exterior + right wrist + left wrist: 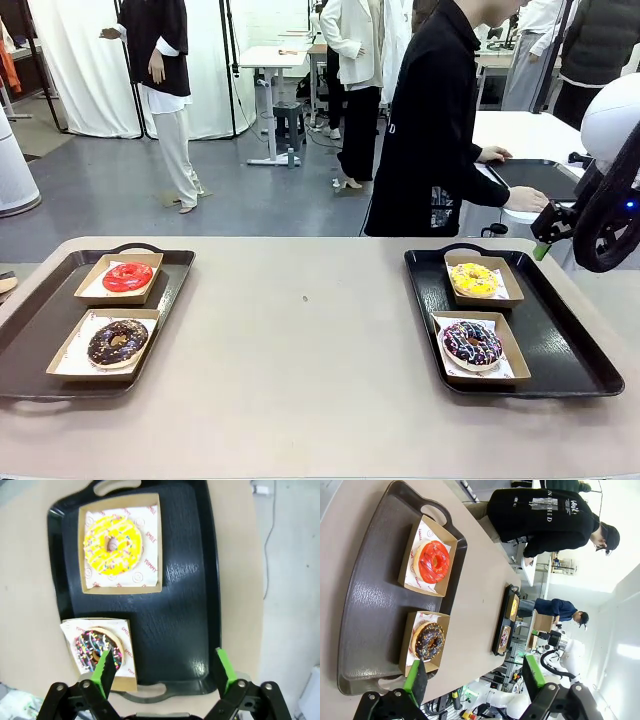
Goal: Individually package the donuts and arrange them on the tray.
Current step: Place the picked Paper togo box on the Handle tray.
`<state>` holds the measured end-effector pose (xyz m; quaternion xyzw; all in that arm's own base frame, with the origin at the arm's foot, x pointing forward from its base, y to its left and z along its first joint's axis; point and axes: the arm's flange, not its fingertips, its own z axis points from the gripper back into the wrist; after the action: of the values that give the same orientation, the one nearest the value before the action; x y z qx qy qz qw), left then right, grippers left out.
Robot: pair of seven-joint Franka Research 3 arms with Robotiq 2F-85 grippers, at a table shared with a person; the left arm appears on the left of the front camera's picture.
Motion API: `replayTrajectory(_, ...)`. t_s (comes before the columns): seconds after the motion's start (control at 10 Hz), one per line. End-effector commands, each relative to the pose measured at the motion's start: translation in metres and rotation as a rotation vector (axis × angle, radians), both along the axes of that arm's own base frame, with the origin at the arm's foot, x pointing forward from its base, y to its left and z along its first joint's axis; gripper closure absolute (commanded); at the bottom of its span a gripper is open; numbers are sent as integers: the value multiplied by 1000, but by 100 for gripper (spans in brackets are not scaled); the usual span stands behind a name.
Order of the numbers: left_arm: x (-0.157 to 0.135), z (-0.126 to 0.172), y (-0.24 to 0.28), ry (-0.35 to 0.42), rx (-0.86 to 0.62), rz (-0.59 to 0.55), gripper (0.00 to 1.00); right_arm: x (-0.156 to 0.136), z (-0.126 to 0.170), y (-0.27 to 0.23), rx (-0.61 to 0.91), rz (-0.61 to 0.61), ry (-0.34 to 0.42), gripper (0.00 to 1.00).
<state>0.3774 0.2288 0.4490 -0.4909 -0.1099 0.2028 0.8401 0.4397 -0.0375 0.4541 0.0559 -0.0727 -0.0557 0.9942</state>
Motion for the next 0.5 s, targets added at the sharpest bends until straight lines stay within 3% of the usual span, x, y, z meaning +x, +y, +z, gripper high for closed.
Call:
replayTrajectory(0.0, -3, 1, 0, -10, -11, 0, 0, 7, 2, -1, 0, 5, 0, 0)
replayTrajectory(0.1, -3, 1, 0, -10, -11, 0, 0, 0, 0, 0, 0, 0, 0, 0)
replayTrajectory(0.2, -3, 1, 0, -10, -11, 0, 0, 15, -6, -25, 254, 80, 16, 0)
replayTrajectory(0.4, -3, 1, 0, -10, -11, 0, 0, 26, -12, -95, 787, 64, -57, 0)
